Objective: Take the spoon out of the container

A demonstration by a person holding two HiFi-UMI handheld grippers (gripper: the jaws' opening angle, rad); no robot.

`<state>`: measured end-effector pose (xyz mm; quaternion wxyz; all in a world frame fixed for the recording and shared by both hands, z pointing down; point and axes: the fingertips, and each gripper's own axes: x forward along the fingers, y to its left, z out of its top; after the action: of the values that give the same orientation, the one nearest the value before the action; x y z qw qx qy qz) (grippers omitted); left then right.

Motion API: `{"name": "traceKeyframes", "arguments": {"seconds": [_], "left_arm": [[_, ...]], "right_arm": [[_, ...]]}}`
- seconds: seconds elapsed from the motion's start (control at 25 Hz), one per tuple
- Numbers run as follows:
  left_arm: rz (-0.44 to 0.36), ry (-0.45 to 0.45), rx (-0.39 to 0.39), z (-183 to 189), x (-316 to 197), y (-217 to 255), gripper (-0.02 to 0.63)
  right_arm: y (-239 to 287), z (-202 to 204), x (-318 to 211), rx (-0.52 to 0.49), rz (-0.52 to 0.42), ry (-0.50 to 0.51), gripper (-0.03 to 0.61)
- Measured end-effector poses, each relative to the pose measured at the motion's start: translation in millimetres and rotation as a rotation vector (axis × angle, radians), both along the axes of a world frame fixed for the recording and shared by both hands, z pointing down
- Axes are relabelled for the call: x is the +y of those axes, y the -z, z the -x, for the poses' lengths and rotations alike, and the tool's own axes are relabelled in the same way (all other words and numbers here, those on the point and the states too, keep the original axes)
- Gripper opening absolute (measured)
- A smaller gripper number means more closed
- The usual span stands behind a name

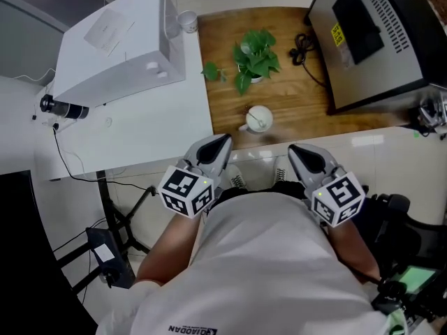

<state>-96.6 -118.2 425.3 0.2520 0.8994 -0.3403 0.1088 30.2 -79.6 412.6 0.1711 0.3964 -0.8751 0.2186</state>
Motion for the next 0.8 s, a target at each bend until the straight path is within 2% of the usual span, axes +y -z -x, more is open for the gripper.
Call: {"name": "traceKeyframes", "arguments": {"seconds": [0.32, 0.8], "left_arm": [[0.008, 0.057, -0.028, -11.3, -27.1, -16.0, 0.005], [0.036, 0.077, -0.084, -20.0, -65.1, -42.5, 0.039]], "right_arm": [[-5.9, -10.5, -13.0, -0.005, 0.015, 0.06, 0.008], [-28.3, -25.9, -30.4, -0.022, 0.079, 0.057, 0.008]]}}
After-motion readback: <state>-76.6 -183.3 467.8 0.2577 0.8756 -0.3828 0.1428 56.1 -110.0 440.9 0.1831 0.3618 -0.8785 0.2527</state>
